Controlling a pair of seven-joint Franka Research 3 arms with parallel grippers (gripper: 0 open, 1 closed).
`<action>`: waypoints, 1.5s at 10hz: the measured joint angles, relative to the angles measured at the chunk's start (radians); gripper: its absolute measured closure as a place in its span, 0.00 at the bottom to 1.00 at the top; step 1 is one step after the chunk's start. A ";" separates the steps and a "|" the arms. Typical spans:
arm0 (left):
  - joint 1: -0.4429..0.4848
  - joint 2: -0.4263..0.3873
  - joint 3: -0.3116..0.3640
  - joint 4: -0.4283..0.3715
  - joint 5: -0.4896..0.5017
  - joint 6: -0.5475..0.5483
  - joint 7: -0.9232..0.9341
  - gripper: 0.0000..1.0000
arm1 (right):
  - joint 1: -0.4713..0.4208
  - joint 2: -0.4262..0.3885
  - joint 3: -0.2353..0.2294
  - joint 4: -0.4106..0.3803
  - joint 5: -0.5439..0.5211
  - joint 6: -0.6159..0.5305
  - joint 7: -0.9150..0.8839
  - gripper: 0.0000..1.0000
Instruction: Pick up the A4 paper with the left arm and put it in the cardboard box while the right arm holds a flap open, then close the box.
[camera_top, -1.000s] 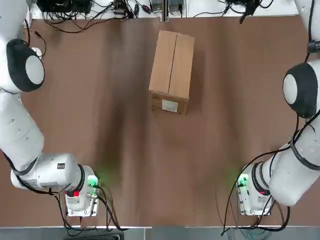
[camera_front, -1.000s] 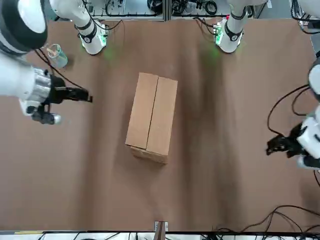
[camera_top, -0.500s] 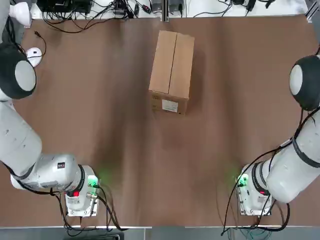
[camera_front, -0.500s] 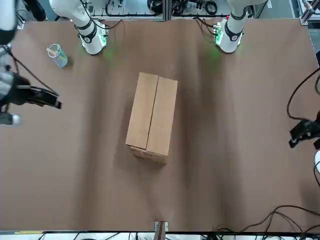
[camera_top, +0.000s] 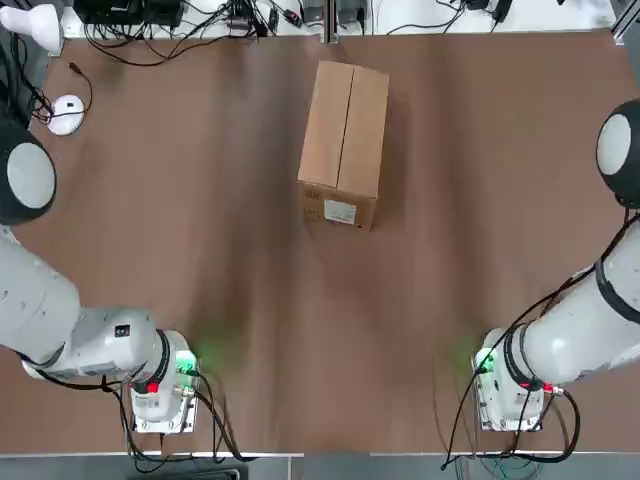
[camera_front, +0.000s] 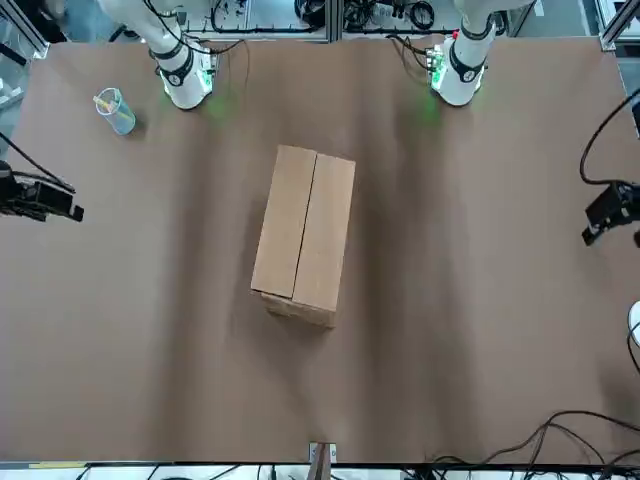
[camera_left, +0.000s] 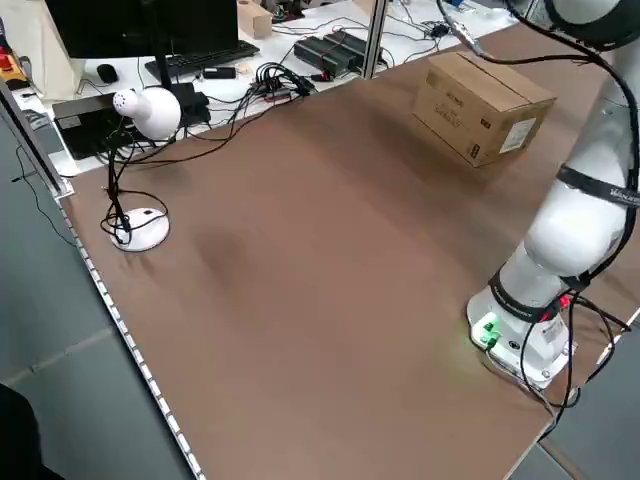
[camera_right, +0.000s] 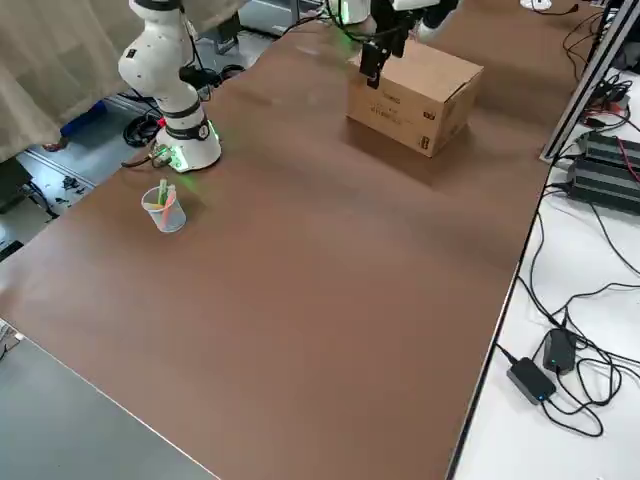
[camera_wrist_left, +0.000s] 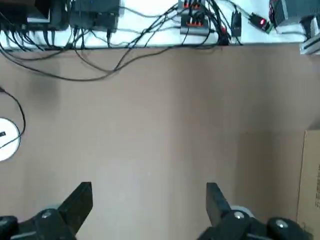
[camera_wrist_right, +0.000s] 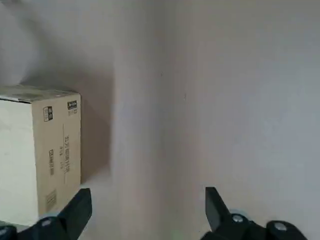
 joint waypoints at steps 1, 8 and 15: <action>0.000 -0.025 0.001 -0.062 -0.014 0.025 0.000 0.00 | -0.015 -0.001 0.031 0.018 -0.021 0.001 0.001 0.00; 0.000 -0.121 -0.026 -0.296 -0.028 0.182 0.000 0.00 | -0.154 -0.007 0.306 0.090 -0.172 0.035 0.000 0.00; 0.000 -0.148 -0.029 -0.299 -0.028 0.182 -0.048 0.00 | -0.147 -0.007 0.358 0.090 -0.184 0.034 0.124 0.00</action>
